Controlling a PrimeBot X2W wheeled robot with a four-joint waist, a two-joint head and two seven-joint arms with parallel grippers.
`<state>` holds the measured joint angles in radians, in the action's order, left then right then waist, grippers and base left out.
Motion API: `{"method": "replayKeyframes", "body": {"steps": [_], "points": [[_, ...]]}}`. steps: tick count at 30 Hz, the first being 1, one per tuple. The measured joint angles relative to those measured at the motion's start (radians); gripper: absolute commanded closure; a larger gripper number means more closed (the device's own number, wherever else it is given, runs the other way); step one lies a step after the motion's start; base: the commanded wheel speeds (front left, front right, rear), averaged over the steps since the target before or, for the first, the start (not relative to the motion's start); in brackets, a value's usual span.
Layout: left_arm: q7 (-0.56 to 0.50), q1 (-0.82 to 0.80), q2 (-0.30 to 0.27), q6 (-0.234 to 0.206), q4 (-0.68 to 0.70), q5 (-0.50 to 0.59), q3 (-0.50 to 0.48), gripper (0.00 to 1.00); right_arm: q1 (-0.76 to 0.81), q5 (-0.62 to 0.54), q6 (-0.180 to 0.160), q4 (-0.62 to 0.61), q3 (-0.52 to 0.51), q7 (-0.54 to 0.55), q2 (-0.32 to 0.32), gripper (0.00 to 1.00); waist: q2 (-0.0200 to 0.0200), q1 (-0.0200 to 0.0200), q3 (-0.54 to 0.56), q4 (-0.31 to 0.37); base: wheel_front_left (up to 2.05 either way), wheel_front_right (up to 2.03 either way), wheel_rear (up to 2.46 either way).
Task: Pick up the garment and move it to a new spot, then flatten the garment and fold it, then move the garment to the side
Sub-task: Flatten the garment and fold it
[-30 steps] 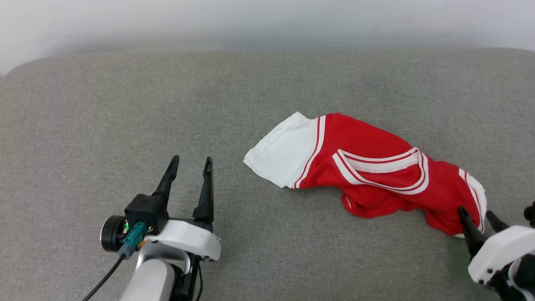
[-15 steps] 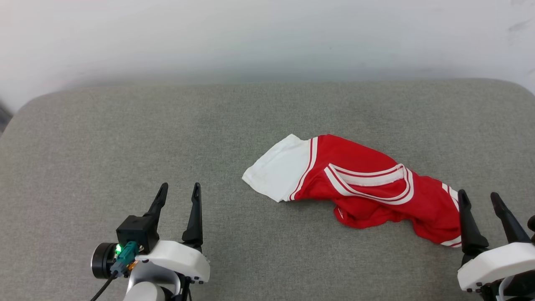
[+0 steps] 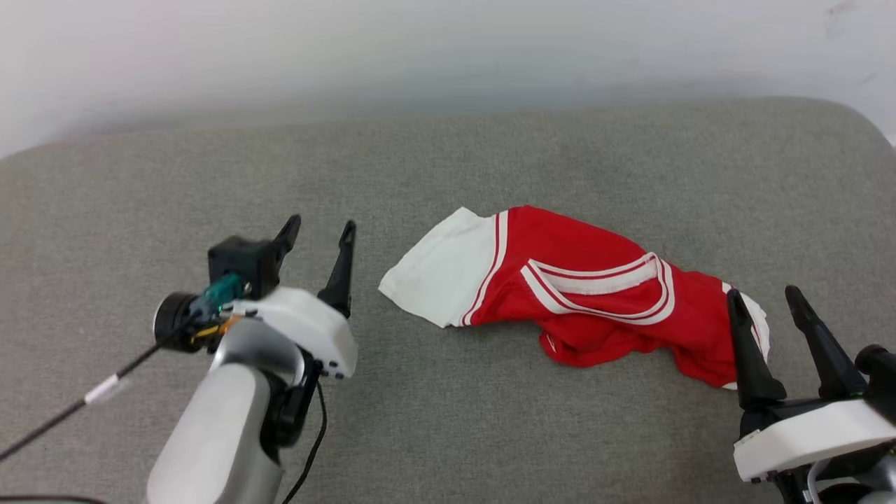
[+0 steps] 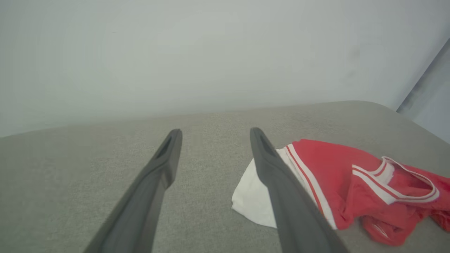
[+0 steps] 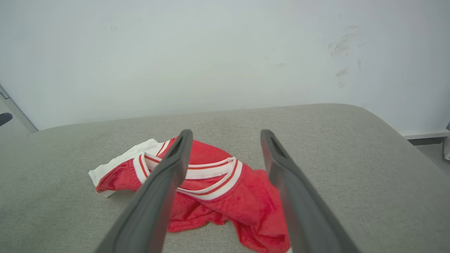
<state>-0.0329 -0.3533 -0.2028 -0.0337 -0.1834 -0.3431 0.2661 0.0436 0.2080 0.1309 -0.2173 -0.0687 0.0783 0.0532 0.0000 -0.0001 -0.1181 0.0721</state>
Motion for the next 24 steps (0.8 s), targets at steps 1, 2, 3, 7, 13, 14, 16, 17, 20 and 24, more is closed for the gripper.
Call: {"method": "replayKeyframes", "body": {"steps": [1,2,3,7,13,14,16,17,20,24], "points": [[-0.029,-0.036,0.001,0.01,-0.012,-0.004,0.009,0.0,-0.009,0.003,0.0,-0.001,0.004,0.0,0.0,0.0,0.0,0.0,-0.013,0.005,0.0,0.0,0.0],[-0.068,-0.072,0.001,0.023,-0.029,-0.011,0.015,0.0,-0.018,0.003,0.0,-0.003,0.01,-0.005,0.0,0.0,0.0,0.0,-0.027,0.01,0.0,0.0,0.0],[-0.109,-0.108,-0.001,0.034,-0.05,-0.019,0.022,0.0,-0.027,0.005,0.0,-0.004,0.017,-0.009,0.0,0.0,0.0,0.0,-0.041,0.015,0.0,0.0,0.0],[-0.295,-0.211,-0.038,0.09,-0.15,-0.041,0.056,0.0,-0.054,0.013,0.0,0.008,0.034,-0.014,-0.001,0.0,0.0,0.0001,-0.091,0.042,0.0,0.0,0.0],[-0.497,-0.271,-0.082,0.139,-0.243,-0.067,0.12,0.0,-0.08,0.047,0.0,0.045,0.046,-0.036,-0.001,0.0,0.0,0.0001,-0.159,0.084,0.0,0.0,0.0],[-0.52,-0.272,-0.087,0.14,-0.256,-0.072,0.126,0.0,-0.084,0.05,0.0,0.051,0.049,-0.04,-0.001,0.0,0.0,0.0001,-0.169,0.089,0.0,0.0,0.0],[-0.552,-0.276,-0.1,0.146,-0.276,-0.074,0.14,0.0,-0.089,0.06,0.0,0.065,0.054,-0.052,-0.001,0.0,0.0,0.0001,-0.187,0.099,0.0,0.0,0.0],[-0.565,-0.285,-0.104,0.147,-0.281,-0.076,0.144,0.0,-0.093,0.064,0.0,0.072,0.056,-0.055,-0.001,0.0,0.0,0.0001,-0.195,0.104,0.0,0.0,0.0],[-0.591,-0.308,-0.11,0.149,-0.3,-0.083,0.154,0.0,-0.106,0.074,0.0,0.092,0.065,-0.07,-0.001,0.0,0.0,0.0001,-0.213,0.117,0.0,0.0,0.0],[-0.634,-0.324,-0.112,0.154,-0.315,-0.098,0.184,0.0,-0.115,0.088,0.0,0.114,0.074,-0.079,-0.001,0.0,0.0,0.0,-0.226,0.13,0.0,0.0,0.0]]}}
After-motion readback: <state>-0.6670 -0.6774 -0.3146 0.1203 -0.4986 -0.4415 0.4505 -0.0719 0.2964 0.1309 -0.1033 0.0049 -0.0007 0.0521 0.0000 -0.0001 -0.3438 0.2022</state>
